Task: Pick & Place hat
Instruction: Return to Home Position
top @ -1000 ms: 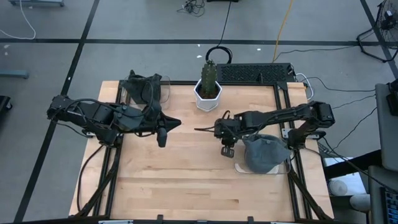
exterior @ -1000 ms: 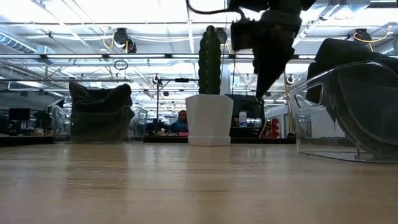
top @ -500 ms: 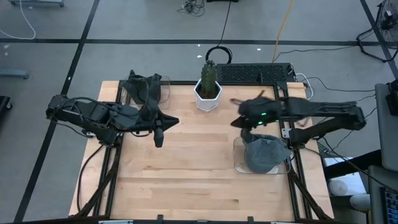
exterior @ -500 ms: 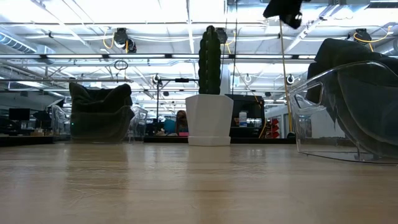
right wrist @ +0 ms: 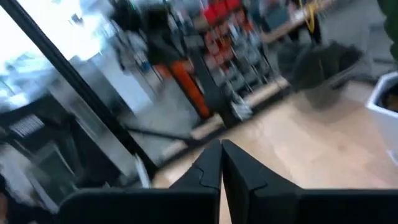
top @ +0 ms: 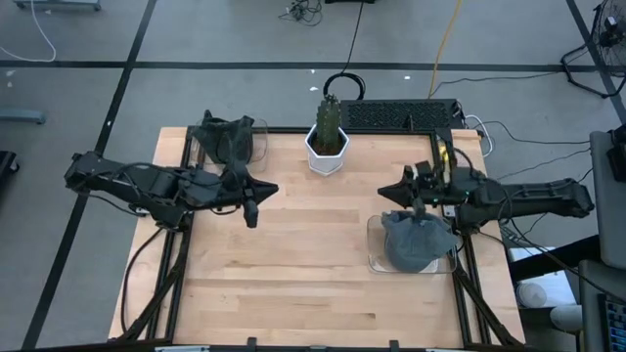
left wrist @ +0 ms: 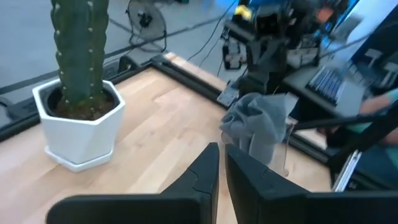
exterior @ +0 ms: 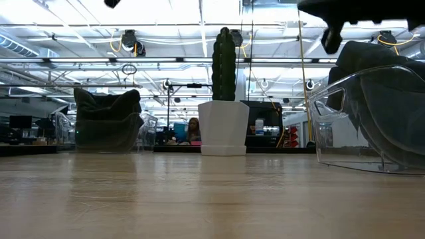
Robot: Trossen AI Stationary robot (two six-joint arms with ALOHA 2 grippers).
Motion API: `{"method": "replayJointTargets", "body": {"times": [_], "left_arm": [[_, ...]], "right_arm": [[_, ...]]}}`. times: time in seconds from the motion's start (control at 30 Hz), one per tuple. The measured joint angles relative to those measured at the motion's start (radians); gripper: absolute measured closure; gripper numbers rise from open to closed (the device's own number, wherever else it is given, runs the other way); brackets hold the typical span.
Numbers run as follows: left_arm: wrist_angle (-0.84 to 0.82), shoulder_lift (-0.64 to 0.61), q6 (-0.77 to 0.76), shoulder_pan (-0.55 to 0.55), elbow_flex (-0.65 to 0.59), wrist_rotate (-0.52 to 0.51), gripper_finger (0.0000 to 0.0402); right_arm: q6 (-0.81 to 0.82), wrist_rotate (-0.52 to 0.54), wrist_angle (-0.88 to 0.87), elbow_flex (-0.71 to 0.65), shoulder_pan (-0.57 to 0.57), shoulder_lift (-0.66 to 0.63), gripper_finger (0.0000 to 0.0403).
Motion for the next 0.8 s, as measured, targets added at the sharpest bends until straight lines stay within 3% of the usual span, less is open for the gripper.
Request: {"method": "replayJointTargets", "body": {"times": [0.23, 0.5, 0.8], "left_arm": [[0.286, -0.127, -0.021, 0.000, -0.247, -0.004, 0.0366], [0.334, -0.223, -0.025, -0.001, -0.355, -0.034, 0.0366], [0.326, -0.310, 0.007, -0.001, -0.403, -0.036, 0.0366]], "right_arm": [[0.022, 0.073, 0.382, -0.267, 0.000, -0.083, 0.0403], [0.124, 0.102, 0.785, -0.489, 0.000, -0.130, 0.0403], [0.135, 0.208, 0.794, -0.498, 0.000, -0.148, 0.0403]]}}
